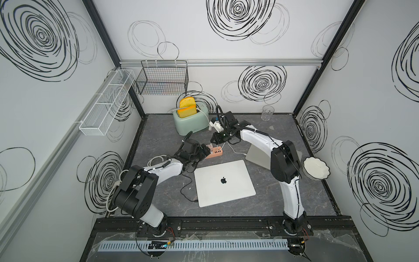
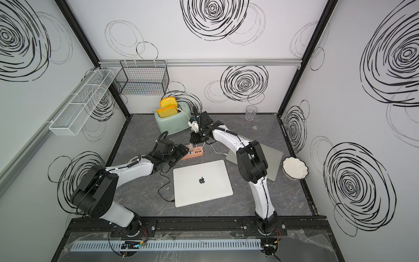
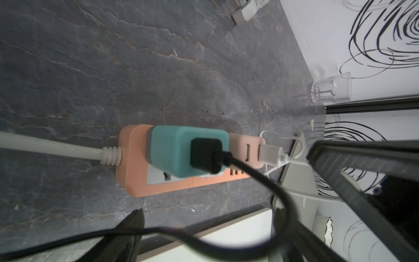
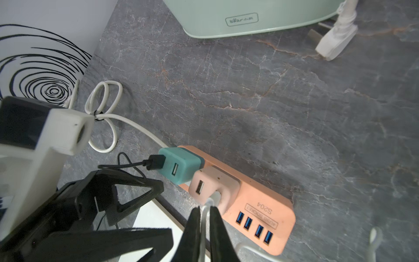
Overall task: Unplug the laptop charger
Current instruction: Remove the charging cable from the plug.
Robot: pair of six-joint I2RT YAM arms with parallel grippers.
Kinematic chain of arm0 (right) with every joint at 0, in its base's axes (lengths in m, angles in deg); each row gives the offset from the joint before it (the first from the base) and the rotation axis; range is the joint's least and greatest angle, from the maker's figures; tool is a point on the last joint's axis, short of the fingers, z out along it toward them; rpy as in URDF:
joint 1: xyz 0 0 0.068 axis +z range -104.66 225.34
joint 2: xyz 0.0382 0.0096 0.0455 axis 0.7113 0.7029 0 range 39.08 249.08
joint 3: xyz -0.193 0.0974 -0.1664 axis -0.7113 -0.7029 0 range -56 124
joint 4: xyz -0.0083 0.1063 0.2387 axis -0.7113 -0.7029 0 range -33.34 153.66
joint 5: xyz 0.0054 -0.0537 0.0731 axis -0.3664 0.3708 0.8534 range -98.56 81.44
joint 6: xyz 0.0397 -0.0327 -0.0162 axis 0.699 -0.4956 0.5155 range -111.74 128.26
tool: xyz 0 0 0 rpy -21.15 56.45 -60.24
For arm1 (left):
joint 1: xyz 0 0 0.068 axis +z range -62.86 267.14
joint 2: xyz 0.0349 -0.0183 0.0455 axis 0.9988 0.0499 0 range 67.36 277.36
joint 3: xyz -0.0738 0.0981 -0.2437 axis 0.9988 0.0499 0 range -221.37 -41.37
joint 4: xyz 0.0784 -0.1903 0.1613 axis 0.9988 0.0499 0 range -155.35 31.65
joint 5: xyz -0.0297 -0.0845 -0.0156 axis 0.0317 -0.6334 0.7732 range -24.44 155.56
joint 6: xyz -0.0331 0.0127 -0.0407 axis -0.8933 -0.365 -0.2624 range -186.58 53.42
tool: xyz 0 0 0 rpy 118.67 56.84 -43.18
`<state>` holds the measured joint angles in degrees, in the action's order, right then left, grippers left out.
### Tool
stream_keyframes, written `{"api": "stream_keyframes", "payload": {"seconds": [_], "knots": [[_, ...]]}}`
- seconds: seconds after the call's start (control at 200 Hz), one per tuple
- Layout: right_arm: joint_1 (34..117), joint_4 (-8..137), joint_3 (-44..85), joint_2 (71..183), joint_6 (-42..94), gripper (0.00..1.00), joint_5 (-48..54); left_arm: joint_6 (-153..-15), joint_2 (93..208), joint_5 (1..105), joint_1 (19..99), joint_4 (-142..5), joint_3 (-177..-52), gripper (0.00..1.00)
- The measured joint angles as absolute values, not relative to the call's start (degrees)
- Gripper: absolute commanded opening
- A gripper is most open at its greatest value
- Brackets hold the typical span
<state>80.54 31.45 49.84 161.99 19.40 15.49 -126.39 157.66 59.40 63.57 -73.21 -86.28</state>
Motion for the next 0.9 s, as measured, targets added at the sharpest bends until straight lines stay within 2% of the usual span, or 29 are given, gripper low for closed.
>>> {"api": "stream_keyframes", "payload": {"seconds": [0.195, 0.9], "knots": [[80.54, 30.86, 49.82, 161.84, 21.48, 0.04, 16.02, -125.38, 157.77, 62.36, 63.5, -73.19, -87.37, 0.94], [79.78, 29.77, 49.71, 161.79, 28.67, 0.0, 19.27, -117.56, 164.68, 72.34, 59.7, -65.89, -95.33, 0.94]]}}
